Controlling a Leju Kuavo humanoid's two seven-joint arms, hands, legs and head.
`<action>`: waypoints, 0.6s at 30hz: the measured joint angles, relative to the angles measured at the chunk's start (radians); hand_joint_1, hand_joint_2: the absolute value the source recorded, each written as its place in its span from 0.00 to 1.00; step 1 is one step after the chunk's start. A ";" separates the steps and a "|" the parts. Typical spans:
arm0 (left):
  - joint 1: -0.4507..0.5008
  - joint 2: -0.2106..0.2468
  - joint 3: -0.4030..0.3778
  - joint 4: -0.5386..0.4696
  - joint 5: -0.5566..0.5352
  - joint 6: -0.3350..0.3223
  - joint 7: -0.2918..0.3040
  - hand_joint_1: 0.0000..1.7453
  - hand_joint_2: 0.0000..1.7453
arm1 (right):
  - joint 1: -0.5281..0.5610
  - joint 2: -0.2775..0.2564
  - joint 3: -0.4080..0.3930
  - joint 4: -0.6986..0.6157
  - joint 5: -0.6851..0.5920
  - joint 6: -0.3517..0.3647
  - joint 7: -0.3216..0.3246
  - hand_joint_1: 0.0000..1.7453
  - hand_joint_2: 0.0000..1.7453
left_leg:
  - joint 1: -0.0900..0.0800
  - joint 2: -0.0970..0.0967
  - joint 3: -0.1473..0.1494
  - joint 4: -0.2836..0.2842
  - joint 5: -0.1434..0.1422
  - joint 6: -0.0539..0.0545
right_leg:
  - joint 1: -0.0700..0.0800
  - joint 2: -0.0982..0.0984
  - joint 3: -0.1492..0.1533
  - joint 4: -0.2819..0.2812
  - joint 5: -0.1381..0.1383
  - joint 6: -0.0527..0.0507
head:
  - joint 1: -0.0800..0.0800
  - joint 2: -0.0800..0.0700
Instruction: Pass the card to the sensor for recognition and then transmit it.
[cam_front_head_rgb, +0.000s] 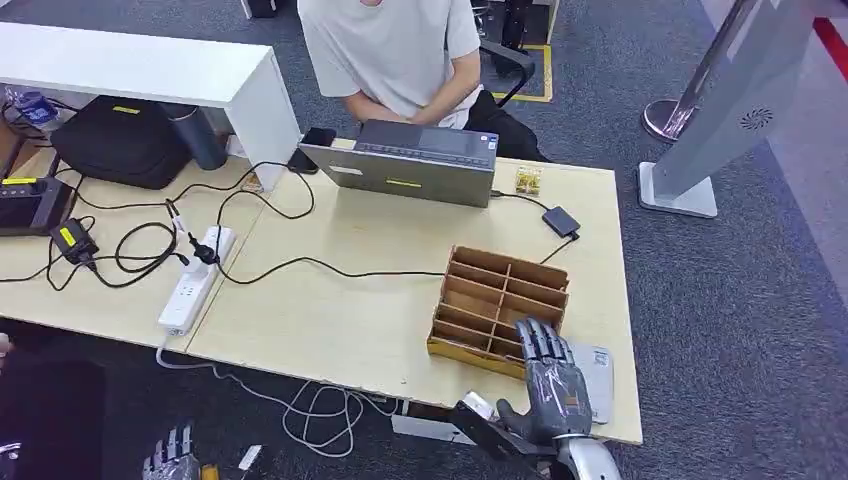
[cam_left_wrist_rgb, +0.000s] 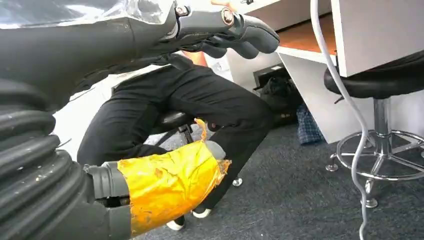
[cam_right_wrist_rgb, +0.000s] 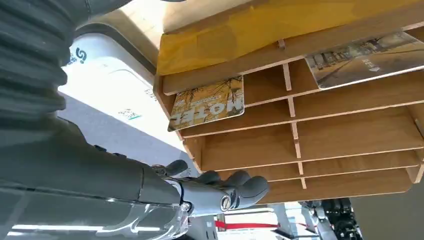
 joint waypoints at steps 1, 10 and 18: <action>0.000 0.000 0.000 0.000 0.000 0.000 0.000 0.00 1.00 | -0.001 0.001 0.000 0.002 0.000 -0.001 0.000 0.00 1.00 | 0.000 0.000 0.000 0.000 0.000 0.000 | 0.000 0.000 0.000 0.000 0.000 0.000 | 0.000 0.000; -0.001 0.000 -0.009 0.000 0.001 0.000 0.000 0.00 1.00 | -0.002 0.006 0.000 0.031 -0.012 -0.039 -0.019 1.00 1.00 | 0.000 0.000 0.000 0.000 0.000 0.000 | 0.000 0.000 0.000 0.000 0.000 0.000 | 0.000 0.000; -0.001 0.001 -0.010 0.000 0.002 0.000 -0.010 0.00 1.00 | -0.001 0.006 -0.003 0.051 -0.032 -0.056 -0.035 1.00 1.00 | 0.000 0.000 0.000 0.000 0.000 0.000 | 0.000 0.000 0.000 0.000 0.000 0.000 | 0.000 0.000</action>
